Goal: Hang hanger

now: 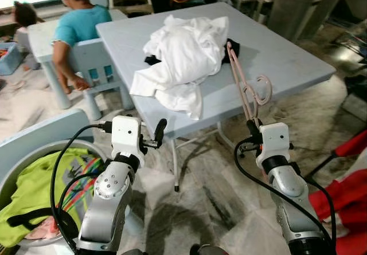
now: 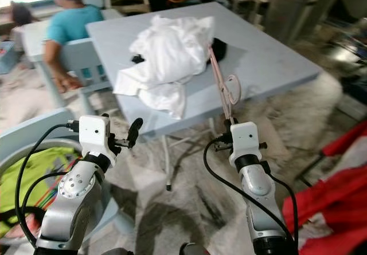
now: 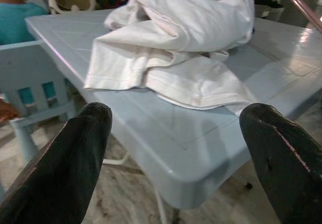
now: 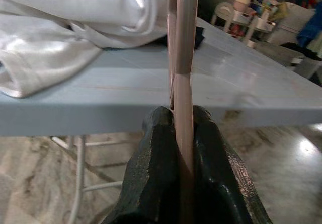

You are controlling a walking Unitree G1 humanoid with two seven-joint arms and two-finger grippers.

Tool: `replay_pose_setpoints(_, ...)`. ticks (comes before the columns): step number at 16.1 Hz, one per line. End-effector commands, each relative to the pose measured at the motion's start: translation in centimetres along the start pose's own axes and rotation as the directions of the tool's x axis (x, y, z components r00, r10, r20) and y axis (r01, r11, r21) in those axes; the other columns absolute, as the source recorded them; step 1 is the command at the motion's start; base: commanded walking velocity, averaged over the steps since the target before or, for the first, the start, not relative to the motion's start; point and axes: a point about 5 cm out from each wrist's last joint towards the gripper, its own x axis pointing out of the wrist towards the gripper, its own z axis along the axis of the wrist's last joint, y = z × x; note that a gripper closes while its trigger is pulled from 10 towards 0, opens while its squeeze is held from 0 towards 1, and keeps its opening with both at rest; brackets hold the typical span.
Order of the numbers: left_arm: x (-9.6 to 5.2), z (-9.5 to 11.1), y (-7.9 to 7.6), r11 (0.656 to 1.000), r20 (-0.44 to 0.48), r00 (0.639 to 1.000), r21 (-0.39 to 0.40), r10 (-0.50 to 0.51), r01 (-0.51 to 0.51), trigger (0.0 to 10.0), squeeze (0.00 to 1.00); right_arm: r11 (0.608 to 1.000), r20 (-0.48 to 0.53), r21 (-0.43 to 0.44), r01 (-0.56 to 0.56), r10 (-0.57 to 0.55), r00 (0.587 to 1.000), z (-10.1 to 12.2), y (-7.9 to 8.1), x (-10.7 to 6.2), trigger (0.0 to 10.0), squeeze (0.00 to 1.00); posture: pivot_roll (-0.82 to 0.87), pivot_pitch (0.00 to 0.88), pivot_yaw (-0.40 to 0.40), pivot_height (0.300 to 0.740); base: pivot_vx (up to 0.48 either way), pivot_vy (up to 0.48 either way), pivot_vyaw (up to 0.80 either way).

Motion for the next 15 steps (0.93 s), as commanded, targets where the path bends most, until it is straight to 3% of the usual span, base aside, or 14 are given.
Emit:
replay_pose_setpoints(1,-0.02,0.46,-0.06,1.000,0.012,1.000,-0.011,-0.021,0.021,10.0,0.00,1.000,0.012,0.010,0.005,-0.006,1.000,0.36,-0.19,0.25,10.0,0.00,0.01,0.005,-0.007,0.740,0.000,0.000,-0.80)
replay_pose_setpoints(4,-0.03,0.54,-0.53,0.997,0.019,0.997,-0.017,-0.069,0.069,10.0,0.00,1.000,0.011,0.009,0.012,-0.012,1.000,0.32,-0.33,0.25,10.0,0.00,0.01,0.000,-0.012,0.740,0.000,0.000,-0.80)
replay_pose_setpoints(15,-0.03,0.54,-0.53,0.997,0.019,0.997,-0.017,-0.069,0.069,10.0,0.00,1.000,0.011,0.009,0.012,-0.012,1.000,0.32,-0.33,0.25,10.0,0.00,0.01,0.000,-0.012,0.740,0.000,0.000,-0.80)
